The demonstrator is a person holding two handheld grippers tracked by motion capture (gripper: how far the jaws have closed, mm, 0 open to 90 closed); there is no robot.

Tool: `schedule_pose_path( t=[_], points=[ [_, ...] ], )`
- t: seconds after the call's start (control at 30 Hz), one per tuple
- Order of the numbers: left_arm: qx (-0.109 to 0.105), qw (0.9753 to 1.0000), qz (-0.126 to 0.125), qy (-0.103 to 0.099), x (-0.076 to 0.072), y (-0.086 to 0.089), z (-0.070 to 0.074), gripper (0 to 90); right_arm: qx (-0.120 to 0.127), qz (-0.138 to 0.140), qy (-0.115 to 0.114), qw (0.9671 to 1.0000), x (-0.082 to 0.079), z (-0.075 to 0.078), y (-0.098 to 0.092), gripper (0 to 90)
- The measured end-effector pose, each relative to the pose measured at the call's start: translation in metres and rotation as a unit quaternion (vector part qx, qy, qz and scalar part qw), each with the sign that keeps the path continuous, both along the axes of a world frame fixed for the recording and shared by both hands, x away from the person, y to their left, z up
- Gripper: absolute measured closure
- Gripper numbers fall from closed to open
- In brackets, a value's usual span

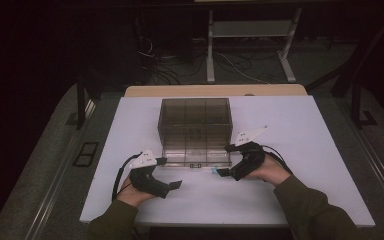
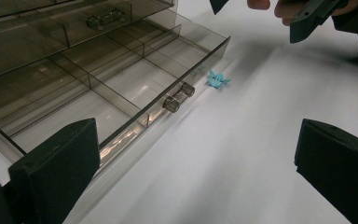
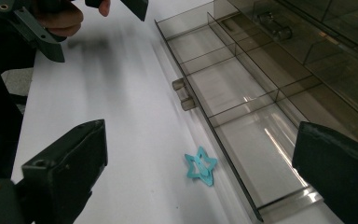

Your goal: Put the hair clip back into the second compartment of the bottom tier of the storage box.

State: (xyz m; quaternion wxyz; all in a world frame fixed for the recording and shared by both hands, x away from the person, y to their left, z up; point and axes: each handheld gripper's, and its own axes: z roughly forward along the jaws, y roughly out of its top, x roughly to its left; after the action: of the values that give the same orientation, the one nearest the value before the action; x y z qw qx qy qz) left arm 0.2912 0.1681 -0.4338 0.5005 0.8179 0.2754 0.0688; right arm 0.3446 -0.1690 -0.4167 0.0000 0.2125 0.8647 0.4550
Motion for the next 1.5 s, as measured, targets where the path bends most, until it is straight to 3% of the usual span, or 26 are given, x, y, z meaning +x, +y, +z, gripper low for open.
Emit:
schedule_pose_path(
  t=[0.6, 0.67, 0.97, 1.1, 1.5],
  points=[
    [-0.001, 1.0000, -0.002, 0.000, 0.000, 0.000, 0.000, 0.0, -0.003, 0.016, 0.000, 0.9999, 0.008, -0.002, 0.020, 2.6],
    [0.000, 1.0000, -0.003, -0.001, -0.001, 0.000, 0.000, 0.0, 0.000, 0.019, -0.004, 0.9998, 0.008, -0.002, 0.021, 15.0],
    [0.000, 1.0000, -0.004, -0.002, -0.001, 0.000, 0.001, 0.0, -0.003, 0.016, -0.016, 0.9997, 0.007, 0.000, 0.019, 23.9],
    [0.001, 1.0000, -0.005, -0.002, -0.002, 0.000, 0.000, 0.0, -0.005, 0.024, -0.010, 0.9997, 0.007, -0.002, 0.019, 33.3],
    [0.003, 1.0000, -0.006, -0.002, -0.002, 0.000, 0.000, 0.0, -0.011, 0.029, -0.020, 0.9993, 0.004, -0.005, 0.017, 54.6]
  ],
)
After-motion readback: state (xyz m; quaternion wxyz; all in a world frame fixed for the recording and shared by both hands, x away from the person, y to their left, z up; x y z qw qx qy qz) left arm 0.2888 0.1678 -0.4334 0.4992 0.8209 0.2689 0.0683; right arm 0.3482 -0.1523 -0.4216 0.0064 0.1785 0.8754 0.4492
